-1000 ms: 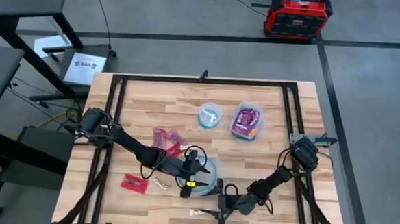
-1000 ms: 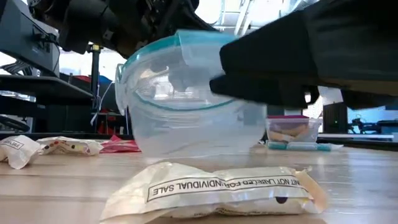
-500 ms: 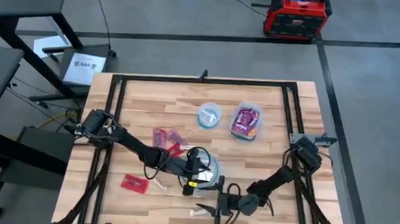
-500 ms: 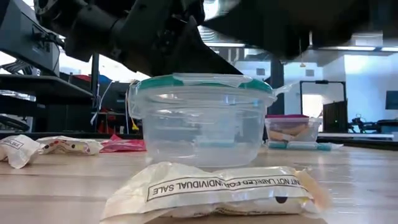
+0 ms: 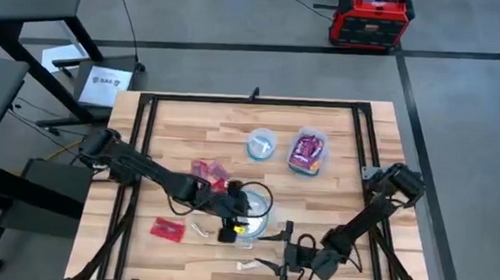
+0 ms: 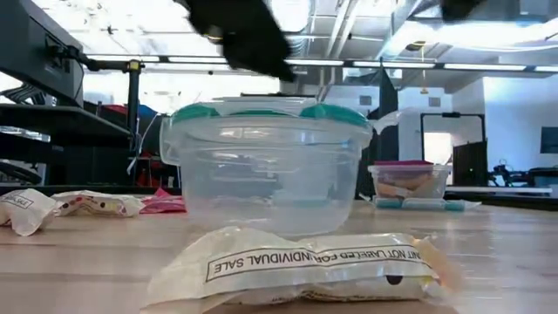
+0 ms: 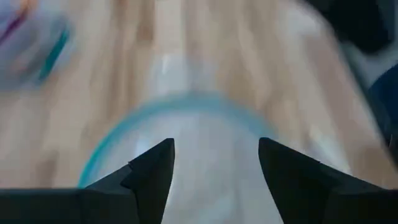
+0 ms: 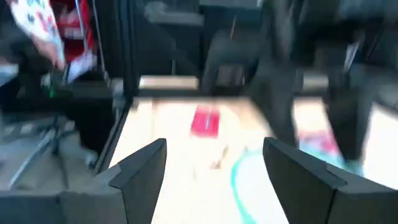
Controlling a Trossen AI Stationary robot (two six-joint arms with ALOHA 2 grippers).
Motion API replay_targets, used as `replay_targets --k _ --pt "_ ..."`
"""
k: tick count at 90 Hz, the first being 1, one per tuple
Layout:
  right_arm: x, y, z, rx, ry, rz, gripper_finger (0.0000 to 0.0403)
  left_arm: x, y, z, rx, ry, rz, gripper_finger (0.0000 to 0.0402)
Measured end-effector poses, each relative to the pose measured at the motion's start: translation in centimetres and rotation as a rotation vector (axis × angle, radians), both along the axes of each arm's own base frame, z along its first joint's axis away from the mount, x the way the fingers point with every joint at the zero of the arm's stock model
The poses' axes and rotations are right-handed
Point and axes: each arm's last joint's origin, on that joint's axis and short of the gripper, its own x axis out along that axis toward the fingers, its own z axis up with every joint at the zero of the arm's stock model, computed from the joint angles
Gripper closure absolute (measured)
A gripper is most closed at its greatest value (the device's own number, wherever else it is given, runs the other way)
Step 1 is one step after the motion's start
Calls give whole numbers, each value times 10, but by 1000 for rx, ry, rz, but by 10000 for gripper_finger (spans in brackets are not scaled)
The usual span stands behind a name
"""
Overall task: Sort candy
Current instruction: Open the center transparent bin
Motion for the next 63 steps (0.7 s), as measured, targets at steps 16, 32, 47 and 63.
replay_targets --k 16,32,47,63 --pt "4 -30 -3 184 197 -56 148 -40 18 1 147 170 217 183" --pt "18 -54 -9 262 308 -30 148 -52 29 -31 84 215 274 183" --pt "23 -68 -12 266 387 -22 148 -47 21 -48 -90 141 212 183" --pt "20 -81 -14 228 497 -44 148 -44 1 -42 -204 21 128 183"
